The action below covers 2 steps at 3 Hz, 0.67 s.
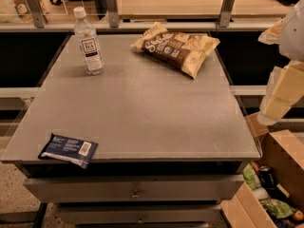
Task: Pick blue plastic bottle
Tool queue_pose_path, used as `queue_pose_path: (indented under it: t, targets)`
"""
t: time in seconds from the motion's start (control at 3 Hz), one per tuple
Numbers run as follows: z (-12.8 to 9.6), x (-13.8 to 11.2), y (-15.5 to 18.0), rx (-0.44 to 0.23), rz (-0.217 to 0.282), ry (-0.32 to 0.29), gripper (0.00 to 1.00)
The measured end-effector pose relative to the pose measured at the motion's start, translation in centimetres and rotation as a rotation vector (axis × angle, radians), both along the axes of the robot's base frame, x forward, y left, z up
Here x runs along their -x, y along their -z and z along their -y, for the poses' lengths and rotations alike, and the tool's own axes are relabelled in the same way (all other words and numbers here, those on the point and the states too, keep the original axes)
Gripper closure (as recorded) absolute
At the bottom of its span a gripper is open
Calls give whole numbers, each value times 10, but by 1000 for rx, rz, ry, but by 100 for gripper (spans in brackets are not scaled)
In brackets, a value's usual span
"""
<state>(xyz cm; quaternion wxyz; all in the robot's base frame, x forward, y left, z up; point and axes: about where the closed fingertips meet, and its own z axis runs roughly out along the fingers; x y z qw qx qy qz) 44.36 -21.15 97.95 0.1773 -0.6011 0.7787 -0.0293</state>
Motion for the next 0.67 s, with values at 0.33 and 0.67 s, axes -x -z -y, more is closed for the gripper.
queue_pose_path:
  t: [0.33, 0.67]
  targets:
    - [-25, -17, -9, -41, 46, -44, 0]
    - [-71, -38, -15, -91, 80, -128, 0]
